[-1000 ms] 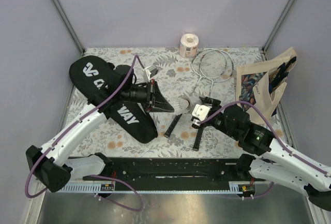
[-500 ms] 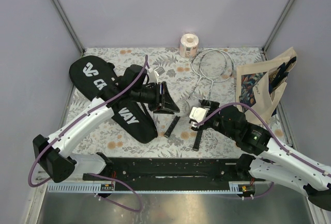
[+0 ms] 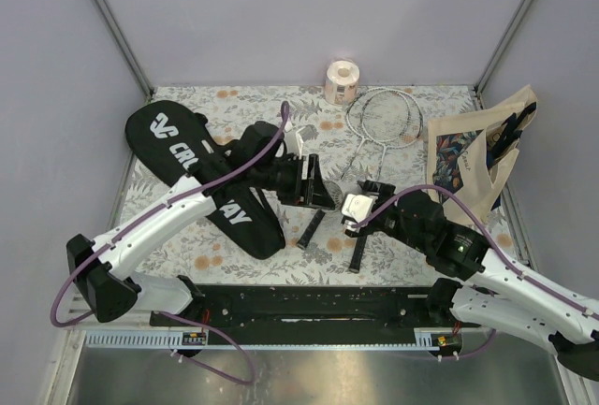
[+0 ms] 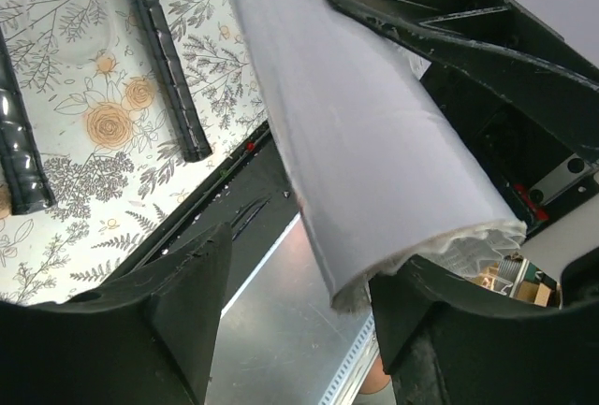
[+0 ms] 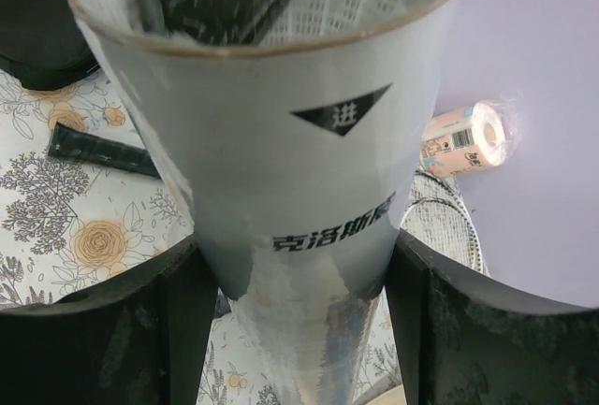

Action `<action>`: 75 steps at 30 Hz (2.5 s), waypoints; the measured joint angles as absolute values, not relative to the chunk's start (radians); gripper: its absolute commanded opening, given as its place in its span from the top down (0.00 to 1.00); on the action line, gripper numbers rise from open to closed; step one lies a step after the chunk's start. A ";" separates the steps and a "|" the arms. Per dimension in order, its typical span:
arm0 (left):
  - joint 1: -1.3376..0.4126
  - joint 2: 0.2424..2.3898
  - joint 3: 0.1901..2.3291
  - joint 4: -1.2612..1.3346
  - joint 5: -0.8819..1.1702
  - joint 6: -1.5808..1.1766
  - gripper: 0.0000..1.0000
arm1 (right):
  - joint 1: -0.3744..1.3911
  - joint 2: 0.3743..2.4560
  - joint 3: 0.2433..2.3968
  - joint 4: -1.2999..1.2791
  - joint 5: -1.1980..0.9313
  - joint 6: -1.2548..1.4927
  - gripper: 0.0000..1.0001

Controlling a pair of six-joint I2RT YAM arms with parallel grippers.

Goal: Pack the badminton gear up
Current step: Place the shuttlecock at the shuttle tube, then close the lid on the shuttle tube.

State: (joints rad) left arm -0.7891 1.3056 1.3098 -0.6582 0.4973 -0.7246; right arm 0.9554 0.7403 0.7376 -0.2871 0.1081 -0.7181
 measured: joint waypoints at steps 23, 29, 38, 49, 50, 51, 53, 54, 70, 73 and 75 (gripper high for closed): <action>-0.875 1.337 1.367 -0.710 0.235 -0.673 0.27 | 0.955 0.759 0.736 -0.290 0.148 -0.663 0.57; -0.875 1.160 1.382 -0.715 0.122 -0.657 0.19 | 0.955 0.727 0.736 -0.288 0.210 -0.605 0.57; -0.875 0.984 1.341 -0.661 -0.073 -0.593 0.24 | 0.955 0.691 0.736 -0.281 0.336 -0.483 0.59; -0.874 1.287 1.190 -0.657 -0.107 -0.603 0.32 | 0.955 0.654 0.783 -0.285 0.429 -0.292 0.60; -0.874 1.330 1.196 -0.657 -0.099 -0.603 0.34 | 0.955 0.647 0.787 -0.286 0.429 -0.278 0.60; -0.874 1.376 1.206 -0.657 -0.087 -0.603 0.35 | 0.955 0.638 0.789 -0.286 0.429 -0.266 0.60; -0.877 1.466 1.230 -0.656 -0.070 -0.604 0.39 | 0.955 0.617 0.793 -0.287 0.430 -0.248 0.60; -0.880 1.510 1.246 -0.657 -0.063 -0.605 0.40 | 0.955 0.608 0.793 -0.288 0.430 -0.243 0.60; -0.918 1.840 1.374 -0.622 -0.023 -0.744 0.55 | 0.955 0.453 0.792 -0.342 0.434 -0.241 0.60; -0.920 1.863 1.374 -0.614 -0.031 -0.790 0.56 | 0.955 0.441 0.791 -0.342 0.434 -0.242 0.60; -0.923 1.874 1.374 -0.609 -0.038 -0.815 0.57 | 0.955 0.438 0.791 -0.343 0.434 -0.242 0.60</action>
